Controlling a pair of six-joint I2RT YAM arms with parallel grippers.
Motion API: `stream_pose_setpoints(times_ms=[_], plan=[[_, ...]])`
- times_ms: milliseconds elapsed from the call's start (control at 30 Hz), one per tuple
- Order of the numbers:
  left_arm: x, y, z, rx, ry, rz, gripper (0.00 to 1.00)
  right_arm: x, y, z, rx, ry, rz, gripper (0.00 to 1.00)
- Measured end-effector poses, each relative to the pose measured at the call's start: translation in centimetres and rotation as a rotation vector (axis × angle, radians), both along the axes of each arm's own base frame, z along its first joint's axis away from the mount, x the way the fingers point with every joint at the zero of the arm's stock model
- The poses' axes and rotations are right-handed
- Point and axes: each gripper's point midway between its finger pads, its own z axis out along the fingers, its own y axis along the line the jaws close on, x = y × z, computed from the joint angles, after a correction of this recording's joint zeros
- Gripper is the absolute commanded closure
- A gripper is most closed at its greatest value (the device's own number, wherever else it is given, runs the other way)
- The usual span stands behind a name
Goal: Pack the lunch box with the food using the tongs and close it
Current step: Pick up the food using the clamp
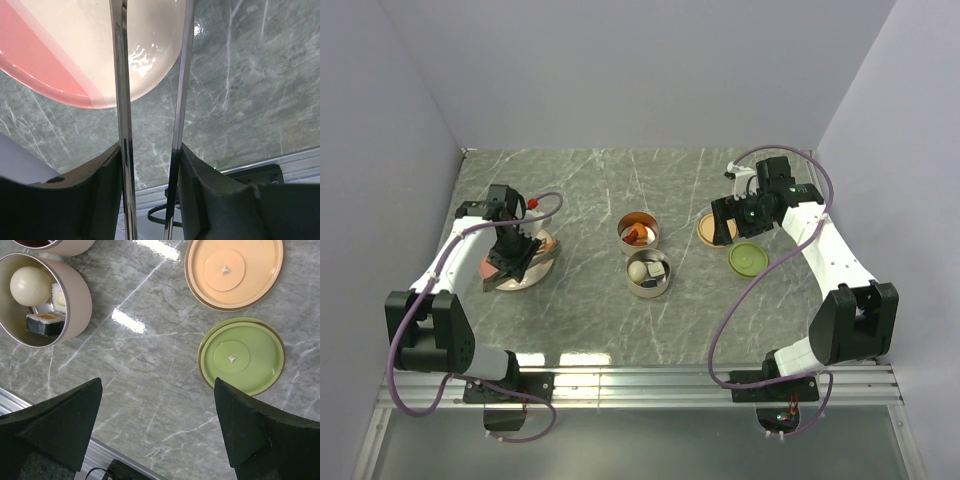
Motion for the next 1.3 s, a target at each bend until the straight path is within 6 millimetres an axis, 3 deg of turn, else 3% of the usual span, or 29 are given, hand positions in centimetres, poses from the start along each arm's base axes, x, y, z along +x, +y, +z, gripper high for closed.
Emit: stream_pose_setpoints(times_ms=[433,800,1300], plan=[[0.4,-0.7,-0.2,0.066,-0.013,0.008,0.55,0.0,-0.1,0.0,-0.003,-0.001,-0.002,0.0],[-0.1,0.0,-0.7,0.108,-0.001,0.023,0.67,0.0,-0.1,0.0,-0.006,-0.001,-0.003,0.0],[0.3,-0.2,2.0,0.091,-0.079,0.036,0.71,0.0,-0.1,0.0,-0.006,-0.001,-0.003,0.0]])
